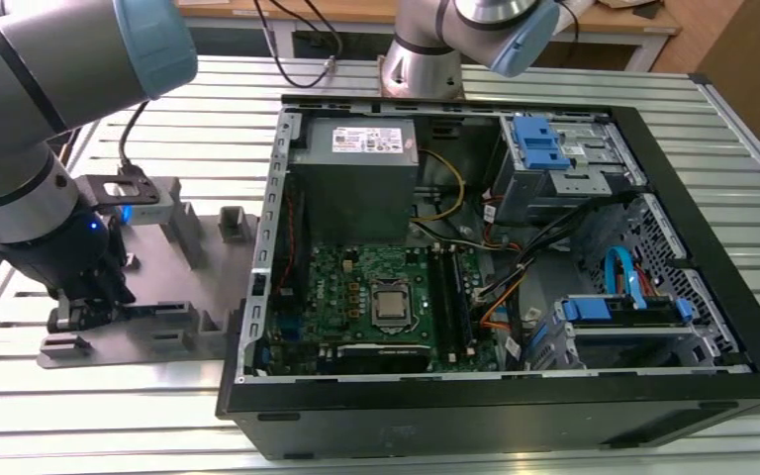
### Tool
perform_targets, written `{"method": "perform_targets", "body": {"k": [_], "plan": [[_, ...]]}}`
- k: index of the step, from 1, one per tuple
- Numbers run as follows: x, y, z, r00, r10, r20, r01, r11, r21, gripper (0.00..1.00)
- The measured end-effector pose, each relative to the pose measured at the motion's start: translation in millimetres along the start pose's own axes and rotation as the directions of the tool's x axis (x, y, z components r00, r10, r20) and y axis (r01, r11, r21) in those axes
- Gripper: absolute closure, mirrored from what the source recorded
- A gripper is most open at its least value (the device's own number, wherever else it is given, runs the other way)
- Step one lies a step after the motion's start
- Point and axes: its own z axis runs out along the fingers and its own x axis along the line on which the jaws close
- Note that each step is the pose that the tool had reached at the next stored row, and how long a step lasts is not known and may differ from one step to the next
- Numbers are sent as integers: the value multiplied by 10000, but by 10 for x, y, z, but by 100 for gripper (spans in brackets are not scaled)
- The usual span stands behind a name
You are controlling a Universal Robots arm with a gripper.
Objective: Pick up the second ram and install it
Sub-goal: 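Pick up the second ram and move it above second insertion slot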
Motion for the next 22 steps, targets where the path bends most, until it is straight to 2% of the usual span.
{"method": "perform_targets", "body": {"k": [1, 3, 5, 19, 22], "plan": [[0, 0, 0, 10000, 0, 0, 0, 10000, -1, 74], [0, 0, 0, 10000, 0, 0, 0, 10000, 0, 87], [0, 0, 1, 10000, 0, 0, 0, 10000, 0, 89], [0, 0, 1, 10000, 0, 1, 0, 10000, 1, 89], [-1, 1, -24, 10000, 0, 1, 0, 10000, 0, 89]]}}
